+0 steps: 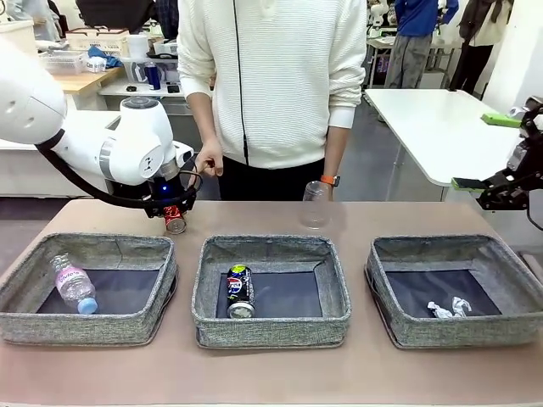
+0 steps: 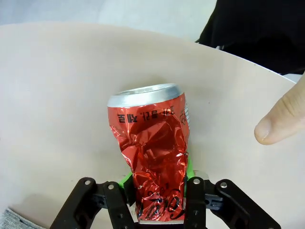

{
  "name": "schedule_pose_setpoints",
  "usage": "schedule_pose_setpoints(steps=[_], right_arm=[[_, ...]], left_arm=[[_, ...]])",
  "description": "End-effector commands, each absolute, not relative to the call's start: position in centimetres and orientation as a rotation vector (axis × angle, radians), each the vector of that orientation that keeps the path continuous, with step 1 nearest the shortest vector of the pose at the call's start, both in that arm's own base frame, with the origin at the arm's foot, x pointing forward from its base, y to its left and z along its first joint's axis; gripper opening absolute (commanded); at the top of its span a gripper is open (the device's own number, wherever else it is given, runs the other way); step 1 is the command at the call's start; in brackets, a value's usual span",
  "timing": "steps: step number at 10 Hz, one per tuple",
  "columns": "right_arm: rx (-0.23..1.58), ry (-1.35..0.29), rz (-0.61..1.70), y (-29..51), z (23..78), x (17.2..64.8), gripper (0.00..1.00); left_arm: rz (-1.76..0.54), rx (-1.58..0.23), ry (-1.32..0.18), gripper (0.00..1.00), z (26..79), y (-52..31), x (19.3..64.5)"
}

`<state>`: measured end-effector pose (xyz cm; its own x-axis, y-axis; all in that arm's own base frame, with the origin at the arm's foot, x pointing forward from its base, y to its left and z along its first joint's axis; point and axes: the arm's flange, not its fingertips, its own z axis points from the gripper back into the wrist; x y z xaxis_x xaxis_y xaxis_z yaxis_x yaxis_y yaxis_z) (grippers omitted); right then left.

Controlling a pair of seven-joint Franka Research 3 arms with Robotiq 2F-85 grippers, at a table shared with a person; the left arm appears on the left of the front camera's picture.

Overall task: Sort the waste into the appropriate baskets.
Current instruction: Pick up the waste item pointed out by the person.

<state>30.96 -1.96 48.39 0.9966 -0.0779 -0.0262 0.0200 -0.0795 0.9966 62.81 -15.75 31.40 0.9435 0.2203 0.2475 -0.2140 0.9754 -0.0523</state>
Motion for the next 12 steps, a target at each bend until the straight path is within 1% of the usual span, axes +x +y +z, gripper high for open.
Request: schedule_pose_setpoints(steps=[1, 3, 4, 6, 7, 8, 9, 10, 11, 12], right_arm=[[1.655, -0.048, -0.070, -2.1, 48.6, 30.9, 1.00], [1.655, -0.048, -0.070, -2.1, 48.6, 30.9, 1.00], [1.655, -0.048, -0.070, -2.1, 48.6, 30.9, 1.00], [1.655, -0.048, -0.070, -2.1, 48.6, 30.9, 1.00], [1.655, -0.048, -0.070, -2.1, 48.6, 30.9, 1.00], [1.655, -0.048, -0.070, -2.1, 48.6, 30.9, 1.00], [1.655, -0.048, -0.070, -2.1, 48.6, 30.9, 1.00], [1.655, -0.048, -0.070, -2.1, 48.6, 30.9, 1.00], [1.655, -0.048, -0.070, -2.1, 48.6, 30.9, 1.00], [1.655, -0.048, -0.070, -2.1, 48.6, 30.9, 1.00]], left_arm=[[0.229, -0.010, -0.288, 0.00, 31.8, -15.2, 63.0], [0.276, -0.012, -0.288, 0.00, 33.2, -13.9, 62.9], [0.322, -0.017, -0.269, 0.00, 35.7, -12.7, 61.9], [0.405, -0.152, -0.353, 0.00, 44.1, -10.3, 56.9], [0.340, -0.305, -0.279, 0.00, 48.7, -9.6, 53.1], [0.127, -0.374, -0.131, 0.00, 51.6, -9.5, 49.8], [0.001, -0.400, -0.056, 0.00, 53.9, -10.8, 46.9], [-0.075, -0.449, -0.034, 0.00, 55.8, -12.8, 44.2], [-0.088, -0.483, -0.052, 0.00, 56.6, -16.1, 41.7], [-0.169, -0.444, -0.077, 0.00, 55.8, -18.2, 40.4]])
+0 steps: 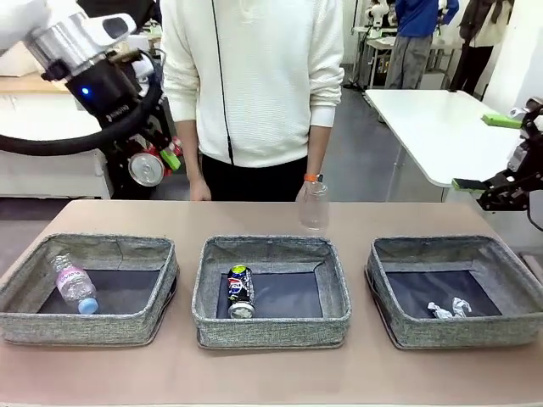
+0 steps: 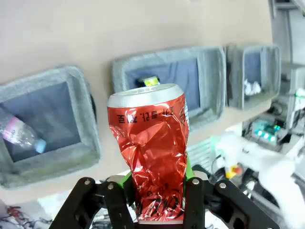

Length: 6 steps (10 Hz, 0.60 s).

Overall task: Sort the waste into the appropriate baskets.
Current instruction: Pick up the waste item pointed out by the person.

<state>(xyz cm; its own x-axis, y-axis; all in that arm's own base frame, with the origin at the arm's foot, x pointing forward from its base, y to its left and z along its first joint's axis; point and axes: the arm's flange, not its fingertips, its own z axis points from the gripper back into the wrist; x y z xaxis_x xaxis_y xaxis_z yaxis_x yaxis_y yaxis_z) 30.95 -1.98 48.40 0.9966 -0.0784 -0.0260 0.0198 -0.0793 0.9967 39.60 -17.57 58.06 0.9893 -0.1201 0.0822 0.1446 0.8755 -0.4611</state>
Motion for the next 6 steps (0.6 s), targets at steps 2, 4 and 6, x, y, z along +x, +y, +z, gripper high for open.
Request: schedule_pose_setpoints(steps=[2, 4, 6], right_arm=[[1.655, -0.048, -0.070, -2.1, 48.6, 30.9, 1.00], [1.655, -0.048, -0.070, -2.1, 48.6, 30.9, 1.00], [1.655, -0.048, -0.070, -2.1, 48.6, 30.9, 1.00]], left_arm=[[-0.080, -0.496, -0.078, 0.00, 57.7, -15.6, 41.7], [-0.117, -0.479, -0.055, 0.31, 57.8, -17.1, 40.0], [-0.247, -0.654, -0.102, 0.31, 60.8, -23.1, 37.3]])
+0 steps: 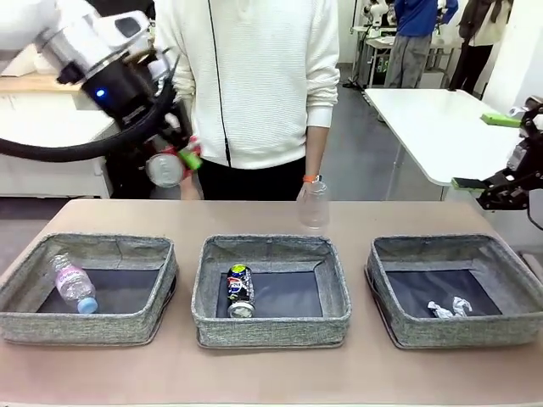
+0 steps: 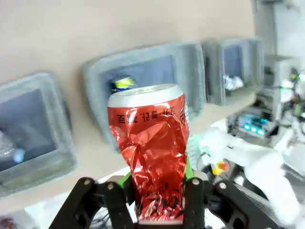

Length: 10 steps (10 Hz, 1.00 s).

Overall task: Sort the waste into the appropriate baskets.
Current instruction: Pick up the waste item pointed out by the person.

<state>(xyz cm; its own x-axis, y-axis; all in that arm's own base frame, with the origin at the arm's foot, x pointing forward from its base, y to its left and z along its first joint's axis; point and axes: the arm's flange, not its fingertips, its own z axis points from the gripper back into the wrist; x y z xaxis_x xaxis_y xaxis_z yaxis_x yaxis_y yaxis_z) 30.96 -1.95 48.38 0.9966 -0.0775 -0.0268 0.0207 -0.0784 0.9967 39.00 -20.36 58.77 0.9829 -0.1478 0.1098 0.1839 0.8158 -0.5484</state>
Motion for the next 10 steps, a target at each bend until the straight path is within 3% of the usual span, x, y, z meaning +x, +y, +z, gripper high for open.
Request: schedule_pose_setpoints(steps=[1, 2, 5, 9, 10], right_arm=[[1.655, -0.048, -0.070, -2.1, 48.6, 30.9, 1.00], [1.655, -0.048, -0.070, -2.1, 48.6, 30.9, 1.00], [1.655, -0.048, -0.070, -2.1, 48.6, 30.9, 1.00], [1.655, -0.048, -0.070, -2.1, 48.6, 30.9, 1.00], [1.655, -0.048, -0.070, -2.1, 48.6, 30.9, 1.00]], left_arm=[[-0.245, -0.600, -0.111, 0.31, 64.2, -25.5, 36.0], [-0.284, -0.535, -0.042, 0.31, 67.7, -28.4, 35.1], [-0.459, -0.418, -0.030, 0.31, 74.9, -37.4, 32.6], [-0.257, -0.451, -0.049, 0.31, 76.8, -41.4, 32.8], [-0.415, -0.435, -0.021, 0.31, 75.8, -39.8, 31.9]])
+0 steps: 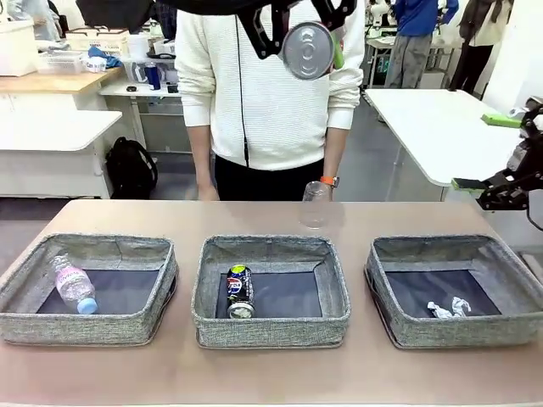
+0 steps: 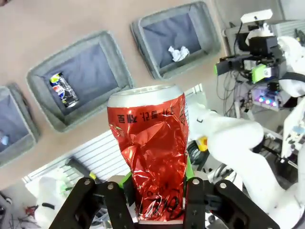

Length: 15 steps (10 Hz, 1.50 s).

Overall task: Sort the waste into the appropriate baskets.
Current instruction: Pick up the waste item pointed out by the person, then place the picked waste into the Fabric basket indicated by the person.

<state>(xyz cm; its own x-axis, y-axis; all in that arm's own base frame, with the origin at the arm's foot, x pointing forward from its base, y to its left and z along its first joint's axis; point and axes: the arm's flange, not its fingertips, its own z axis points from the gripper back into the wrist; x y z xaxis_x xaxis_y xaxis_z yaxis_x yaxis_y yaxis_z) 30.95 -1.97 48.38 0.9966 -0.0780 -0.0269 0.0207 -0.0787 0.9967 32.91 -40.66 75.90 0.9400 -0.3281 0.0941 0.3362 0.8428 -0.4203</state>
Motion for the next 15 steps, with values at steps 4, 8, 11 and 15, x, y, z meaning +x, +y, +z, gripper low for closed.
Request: schedule_pose_setpoints(steps=[4, 8, 11, 15], right_arm=[[1.655, -0.048, -0.070, -2.11, 48.62, 30.90, 1.00], [1.655, -0.048, -0.070, -2.11, 48.62, 30.90, 1.00], [1.655, -0.048, -0.070, -2.11, 48.62, 30.90, 1.00], [1.655, -0.048, -0.070, -2.11, 48.62, 30.90, 1.00]], left_arm=[[-0.415, -0.435, -0.021, 0.31, 75.82, -39.81, 31.88], [-0.415, -0.435, -0.021, 0.31, 75.82, -39.81, 31.88], [-0.415, -0.435, -0.021, 0.31, 75.82, -39.81, 31.88], [-0.415, -0.435, -0.021, 0.31, 75.82, -39.81, 31.88]])
